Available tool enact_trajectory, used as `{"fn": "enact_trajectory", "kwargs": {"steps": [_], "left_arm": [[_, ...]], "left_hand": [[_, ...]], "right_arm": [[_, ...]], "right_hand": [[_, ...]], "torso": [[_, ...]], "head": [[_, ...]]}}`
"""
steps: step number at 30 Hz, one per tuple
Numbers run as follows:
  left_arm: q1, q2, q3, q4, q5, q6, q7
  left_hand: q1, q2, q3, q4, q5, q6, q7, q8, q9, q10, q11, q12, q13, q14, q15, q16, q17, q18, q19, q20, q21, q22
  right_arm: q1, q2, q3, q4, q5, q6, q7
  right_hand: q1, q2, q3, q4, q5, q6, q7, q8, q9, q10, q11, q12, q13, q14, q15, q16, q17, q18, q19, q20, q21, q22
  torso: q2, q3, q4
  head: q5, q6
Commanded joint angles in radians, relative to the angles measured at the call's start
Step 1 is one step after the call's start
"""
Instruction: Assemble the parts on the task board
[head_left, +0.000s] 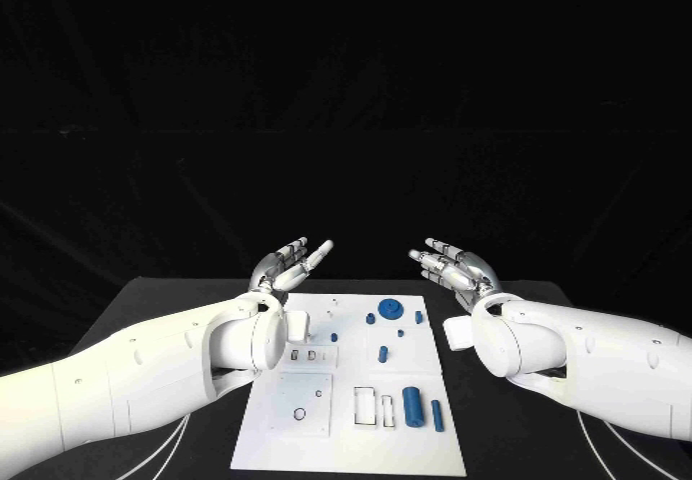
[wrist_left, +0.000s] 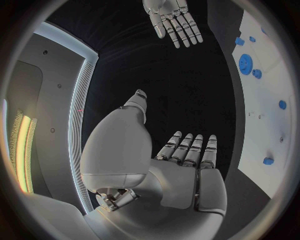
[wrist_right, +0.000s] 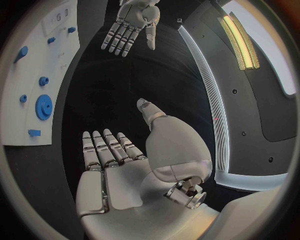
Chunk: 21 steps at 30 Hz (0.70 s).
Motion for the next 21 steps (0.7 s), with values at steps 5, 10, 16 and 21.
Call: {"fn": "enact_trajectory", "kwargs": {"steps": [5, 10, 16, 21], "left_arm": [[0.002, 0.003, 0.0, -0.001, 0.026, 0.072, -0.036], [0.002, -0.027, 0.0, -0.013, 0.026, 0.092, -0.018], [0.004, -0.051, 0.0, -0.002, 0.024, 0.099, -0.012], [0.007, -0.075, 0.001, 0.017, 0.023, 0.111, -0.015]], "left_hand": [[0.056, 0.032, 0.033, 0.011, 0.0, 0.077, 0.093, 0.018, 0.01, 0.099, 0.04, 0.018, 0.012, 0.115, 0.028, 0.026, 0.015, 0.034, 0.056, 0.021, 0.034, 0.015], [0.076, 0.094, 0.079, 0.006, -0.007, 0.315, 0.115, 0.068, 0.035, 0.396, 0.07, 0.07, 0.035, 0.475, 0.025, 0.101, 0.046, 0.021, 0.315, 0.02, 0.156, 0.066], [0.107, 0.124, 0.088, -0.005, -0.008, 0.554, 0.101, 0.118, 0.055, 0.641, 0.036, 0.118, 0.044, 0.655, -0.013, 0.138, 0.055, 0.048, 0.485, 0.016, 0.245, 0.099], [0.126, 0.14, 0.079, -0.011, -0.009, 0.611, 0.084, 0.119, 0.047, 0.732, 0.01, 0.12, 0.042, 0.778, -0.046, 0.156, 0.069, 0.098, 0.568, 0.013, 0.301, 0.118]], "right_arm": [[0.022, 0.0, -0.022, -0.018, -0.022, 0.19, -0.073], [0.027, 0.01, -0.022, -0.077, -0.237, 0.093, -0.031], [0.03, 0.012, -0.022, -0.093, -0.373, 0.066, -0.044], [0.039, 0.009, -0.021, -0.092, -0.522, 0.049, -0.081]], "right_hand": [[0.143, 0.007, 0.046, -0.082, -0.032, 0.267, 0.148, 0.049, 0.026, 0.315, -0.015, 0.048, 0.023, 0.322, -0.026, 0.058, 0.025, 0.05, 0.173, 0.007, 0.096, 0.042], [0.18, 0.009, 0.092, -0.122, -0.065, 0.456, 0.124, 0.069, 0.032, 0.516, -0.043, 0.078, 0.028, 0.531, -0.055, 0.086, 0.032, 0.078, 0.301, 0.007, 0.166, 0.07], [0.177, -0.01, 0.154, -0.144, -0.077, 0.591, 0.11, 0.07, 0.032, 0.606, -0.066, 0.076, 0.025, 0.639, -0.085, 0.092, 0.031, 0.109, 0.423, 0.005, 0.239, 0.096], [0.158, -0.04, 0.198, -0.15, -0.083, 0.632, 0.1, 0.058, 0.032, 0.667, -0.08, 0.062, 0.026, 0.712, -0.105, 0.088, 0.031, 0.115, 0.49, -0.008, 0.287, 0.112]], "torso": [[0.0, -0.0001, -0.0003], [0.0, -0.002, -0.0063], [0.005, -0.0027, -0.0078], [0.016, -0.0049, -0.0077]], "head": [[0.0, 0.0], [0.004, -0.019], [0.003, -0.026], [0.0, -0.028]]}}
